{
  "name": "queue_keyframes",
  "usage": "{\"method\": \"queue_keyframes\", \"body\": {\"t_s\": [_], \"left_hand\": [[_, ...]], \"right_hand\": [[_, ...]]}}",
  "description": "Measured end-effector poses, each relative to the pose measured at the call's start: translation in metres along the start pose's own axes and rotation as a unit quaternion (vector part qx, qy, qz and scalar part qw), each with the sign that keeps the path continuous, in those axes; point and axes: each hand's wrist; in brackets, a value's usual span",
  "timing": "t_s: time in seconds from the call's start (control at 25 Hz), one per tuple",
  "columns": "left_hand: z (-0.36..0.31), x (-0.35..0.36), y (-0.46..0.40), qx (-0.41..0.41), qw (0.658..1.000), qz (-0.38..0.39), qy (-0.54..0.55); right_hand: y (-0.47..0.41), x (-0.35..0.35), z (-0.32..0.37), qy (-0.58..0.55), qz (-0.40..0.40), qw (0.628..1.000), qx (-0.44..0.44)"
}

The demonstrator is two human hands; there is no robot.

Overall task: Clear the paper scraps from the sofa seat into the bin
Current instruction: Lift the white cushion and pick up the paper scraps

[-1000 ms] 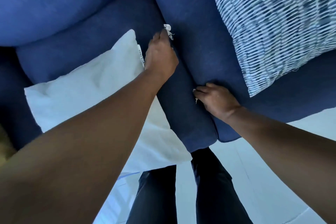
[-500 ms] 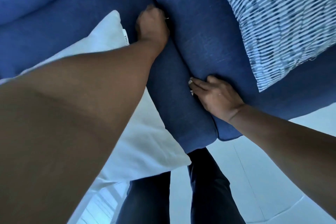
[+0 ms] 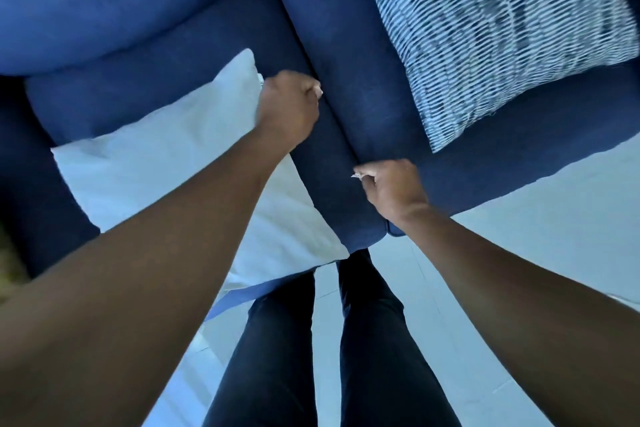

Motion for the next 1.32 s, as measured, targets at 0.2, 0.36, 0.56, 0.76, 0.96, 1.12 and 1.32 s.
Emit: {"method": "queue_keyframes", "body": {"t_s": [0.2, 0.36, 0.56, 0.76, 0.96, 1.12, 1.32], "left_hand": [[-0.005, -0.046, 0.094, -0.014, 0.995, -0.009, 0.098], [-0.011, -0.094, 0.152, -0.028, 0.988, -0.046, 0.144], [-0.011, -0.144, 0.213, -0.011, 0.983, -0.130, 0.127], [-0.003, -0.180, 0.285, -0.066, 0.957, -0.242, 0.146], [0.001, -0.162, 0.356, -0.104, 0.916, -0.342, 0.183], [0.001, -0.142, 0.417, -0.131, 0.870, -0.435, 0.191], [0.018, -0.130, 0.492, -0.217, 0.790, -0.531, 0.214]], "right_hand": [[0.063, -0.057, 0.061, -0.193, -0.113, 0.974, -0.017], [0.104, -0.102, 0.115, -0.251, -0.139, 0.957, -0.032], [0.136, -0.137, 0.162, -0.297, -0.144, 0.941, -0.078], [0.154, -0.153, 0.214, -0.283, -0.093, 0.941, -0.160], [0.171, -0.157, 0.255, -0.226, -0.038, 0.938, -0.260], [0.200, -0.151, 0.288, -0.176, 0.019, 0.920, -0.350], [0.240, -0.119, 0.333, -0.103, 0.114, 0.884, -0.442]]}}
Point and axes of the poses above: each hand's wrist, its own y-axis away from the middle knuckle, its own x-axis out of the palm, z = x × y, and after that the axes turned 7 degrees about z, right-handed
